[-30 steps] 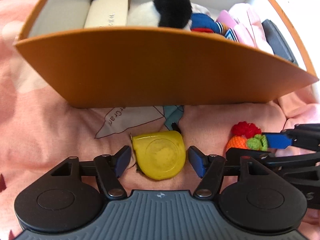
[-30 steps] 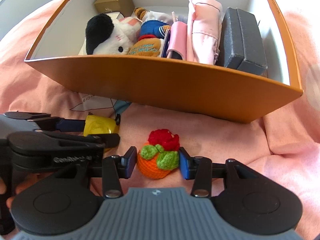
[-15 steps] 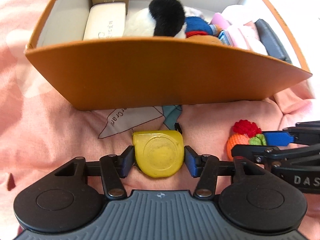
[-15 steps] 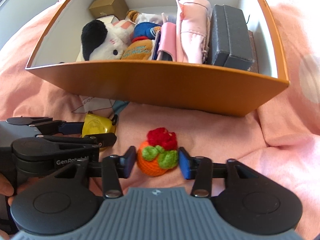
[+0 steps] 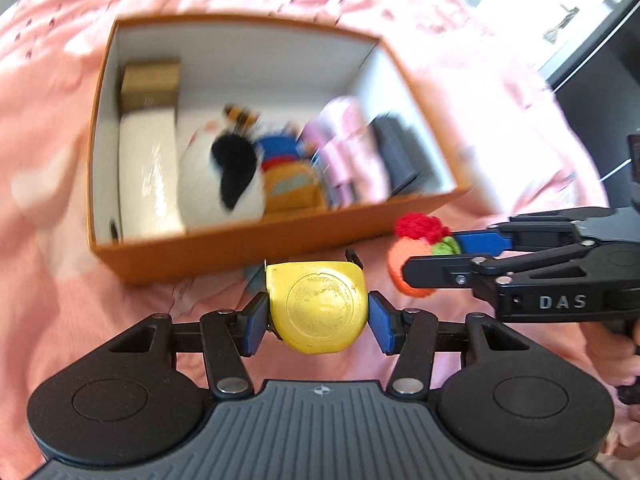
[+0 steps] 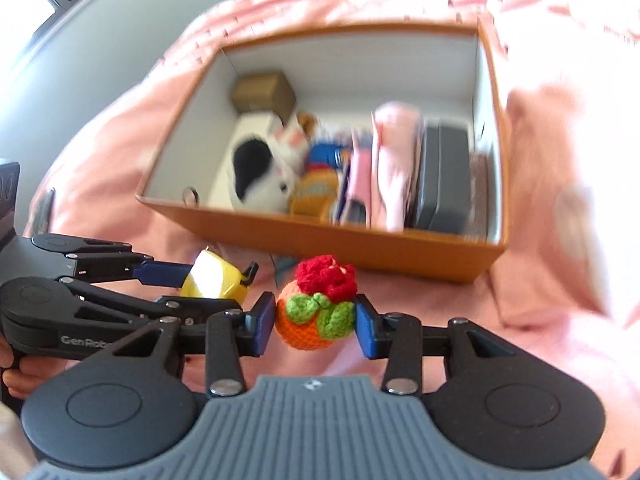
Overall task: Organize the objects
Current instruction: 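Lift the tape measure and crocheted fruit and carry them over the orange box, then lower both items into the box and open both tools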
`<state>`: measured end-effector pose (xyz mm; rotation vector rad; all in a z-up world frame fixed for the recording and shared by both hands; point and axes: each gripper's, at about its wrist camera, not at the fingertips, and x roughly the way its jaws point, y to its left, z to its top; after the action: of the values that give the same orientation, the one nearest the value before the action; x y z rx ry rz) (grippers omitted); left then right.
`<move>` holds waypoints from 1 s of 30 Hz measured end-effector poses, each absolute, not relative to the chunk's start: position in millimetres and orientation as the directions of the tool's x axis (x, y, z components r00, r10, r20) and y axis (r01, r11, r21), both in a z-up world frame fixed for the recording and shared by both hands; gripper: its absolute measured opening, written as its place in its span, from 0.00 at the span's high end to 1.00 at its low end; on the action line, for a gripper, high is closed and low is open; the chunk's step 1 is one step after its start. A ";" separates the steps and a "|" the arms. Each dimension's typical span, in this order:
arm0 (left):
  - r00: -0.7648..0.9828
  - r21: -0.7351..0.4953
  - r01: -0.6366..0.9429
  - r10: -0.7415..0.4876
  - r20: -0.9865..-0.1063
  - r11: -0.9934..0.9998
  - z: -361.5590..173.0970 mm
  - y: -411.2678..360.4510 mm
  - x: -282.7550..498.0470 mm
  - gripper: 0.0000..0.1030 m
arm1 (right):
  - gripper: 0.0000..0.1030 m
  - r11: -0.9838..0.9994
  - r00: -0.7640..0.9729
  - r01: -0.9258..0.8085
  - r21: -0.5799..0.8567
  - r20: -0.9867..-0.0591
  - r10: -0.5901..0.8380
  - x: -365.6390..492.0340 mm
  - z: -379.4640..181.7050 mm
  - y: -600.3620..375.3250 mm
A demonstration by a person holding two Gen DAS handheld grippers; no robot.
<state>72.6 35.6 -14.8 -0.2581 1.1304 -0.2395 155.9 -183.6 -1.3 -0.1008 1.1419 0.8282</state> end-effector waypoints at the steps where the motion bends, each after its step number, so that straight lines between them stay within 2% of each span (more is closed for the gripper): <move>1: 0.421 -0.325 0.065 -0.321 -0.848 0.943 -14.0 37.8 78.8 0.41 | 0.57 0.703 0.174 -0.632 0.326 -0.824 0.540 152.7 3.8 -180.5; 9: 0.530 -0.290 0.125 -0.311 -0.789 0.949 45.3 37.7 111.6 0.41 | 0.57 0.684 0.276 -0.660 0.311 -0.746 0.606 166.8 48.7 -155.3; 15: 0.589 -0.208 0.152 -0.258 -0.766 0.966 53.5 37.9 155.3 0.41 | 0.57 0.687 0.325 -0.667 0.288 -0.718 0.616 204.0 63.1 -140.2; 20: 0.582 -0.191 0.148 -0.242 -0.776 0.970 34.0 44.4 199.6 0.41 | 0.57 0.708 0.353 -0.664 0.240 -0.735 0.579 244.3 52.1 -119.4; 30: 0.466 -0.218 0.080 -0.230 -0.855 0.973 -36.6 60.3 259.3 0.42 | 0.58 0.704 0.294 -0.700 0.120 -0.850 0.436 304.7 -18.4 -70.4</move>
<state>259.3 60.3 -36.6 -0.1547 1.0708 -0.1912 304.7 -70.4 -18.4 -0.2989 1.0195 0.7715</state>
